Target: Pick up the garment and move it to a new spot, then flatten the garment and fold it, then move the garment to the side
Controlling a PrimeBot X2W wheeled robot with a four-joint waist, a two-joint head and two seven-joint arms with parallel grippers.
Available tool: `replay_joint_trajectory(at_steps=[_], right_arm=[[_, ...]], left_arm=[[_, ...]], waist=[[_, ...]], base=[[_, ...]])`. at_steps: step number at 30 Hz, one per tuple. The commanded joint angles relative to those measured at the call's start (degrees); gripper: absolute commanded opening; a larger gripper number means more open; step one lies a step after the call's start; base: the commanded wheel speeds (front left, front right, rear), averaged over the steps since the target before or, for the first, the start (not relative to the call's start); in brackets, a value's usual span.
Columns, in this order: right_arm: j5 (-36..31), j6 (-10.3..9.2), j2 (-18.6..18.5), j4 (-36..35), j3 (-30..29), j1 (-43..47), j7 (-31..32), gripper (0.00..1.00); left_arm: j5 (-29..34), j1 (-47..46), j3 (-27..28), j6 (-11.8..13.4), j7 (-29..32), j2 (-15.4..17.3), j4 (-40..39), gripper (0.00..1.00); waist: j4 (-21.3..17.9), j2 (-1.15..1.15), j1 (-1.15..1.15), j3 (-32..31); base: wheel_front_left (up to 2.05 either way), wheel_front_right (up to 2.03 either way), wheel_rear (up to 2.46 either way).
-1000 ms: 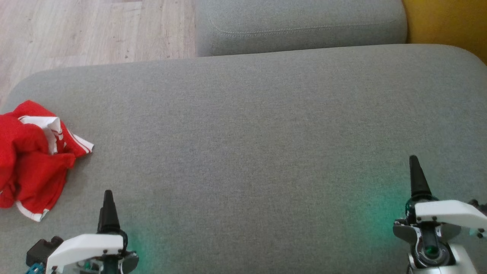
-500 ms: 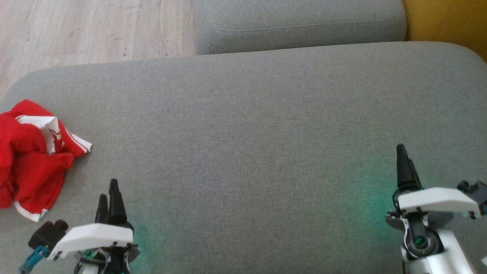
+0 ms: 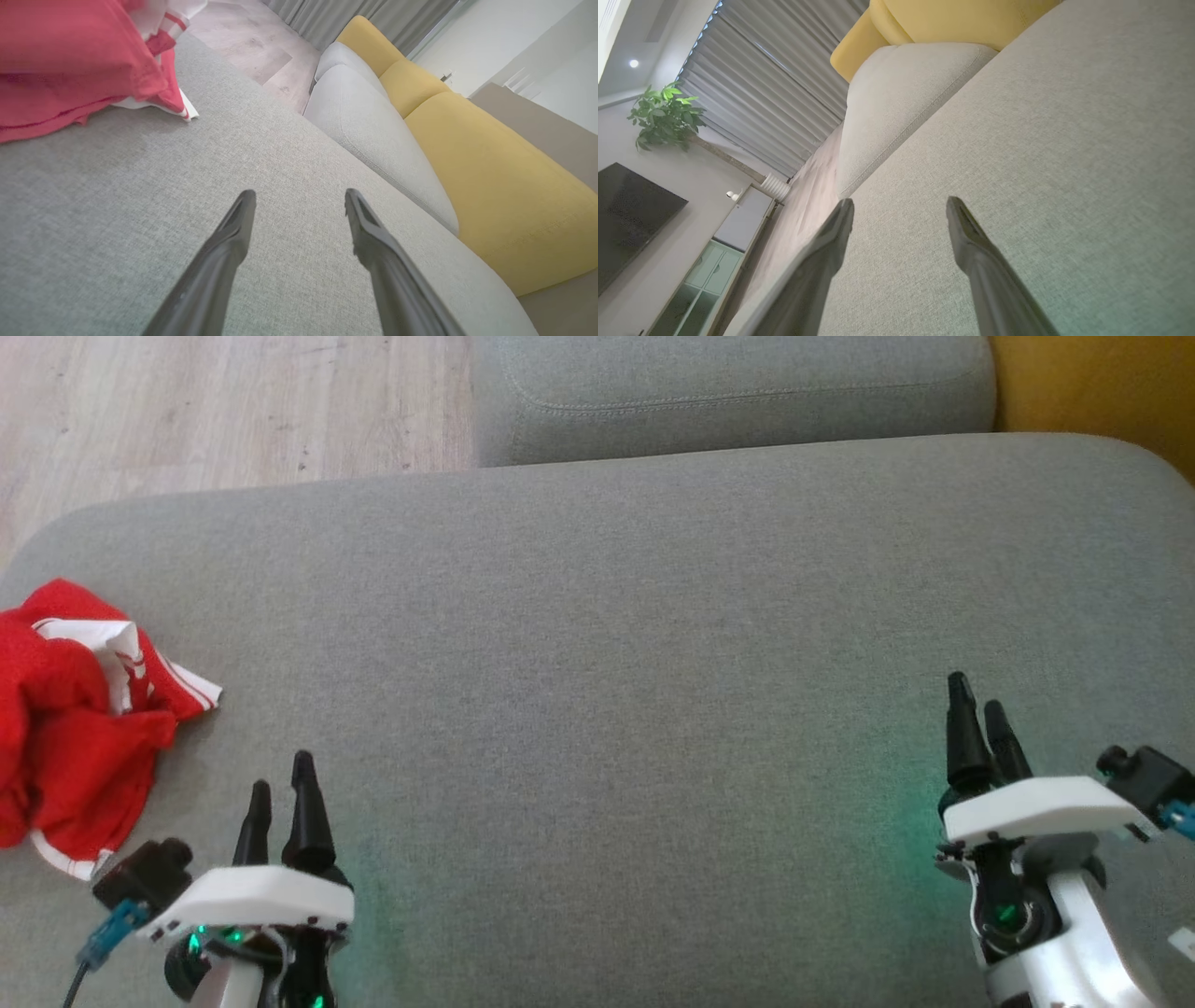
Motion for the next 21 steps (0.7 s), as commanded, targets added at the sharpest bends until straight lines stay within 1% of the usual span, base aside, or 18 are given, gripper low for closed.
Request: replay_joint_trajectory(at_steps=[1, 3, 12, 19, 21], right_arm=[[-2.66, -0.02, -1.14, -1.36, 1.22, -4.55, -0.97, 1.00], [-3.36, -0.02, -1.05, -1.27, 1.29, -4.76, -1.14, 1.00], [-9.93, -0.03, -1.25, 0.15, 2.96, -7.28, -2.66, 1.00], [-16.34, -0.03, -1.24, 2.01, 3.66, -9.13, -3.85, 1.00], [-19.24, -0.03, -1.13, 3.09, 3.61, -9.92, -4.35, 1.00]], left_arm=[[2.83, -3.55, 0.23, -0.22, -0.86, 1.19, -1.17, 1.00], [3.63, -3.74, 0.11, -0.23, -1.03, 1.17, -1.00, 1.00], [10.97, -5.70, -0.21, -0.19, -2.55, 1.25, 0.45, 1.00], [16.50, -6.88, -0.31, -0.09, -3.72, 1.29, 1.73, 1.00], [18.76, -7.44, -0.30, -0.05, -4.23, 1.37, 2.44, 1.00]], waist=[[-0.01, 0.00, 0.00, 0.07], [-0.02, 0.00, 0.00, 0.11], [-0.04, 0.00, 0.00, 0.46], [0.07, 0.00, 0.00, 0.62], [0.00, 0.00, 0.00, 0.77]], base=[[0.00, 0.00, 0.00], [0.00, 0.00, 0.00], [0.00, 0.00, 0.00], [0.00, 0.00, 0.00], [0.00, 0.00, 0.00]])
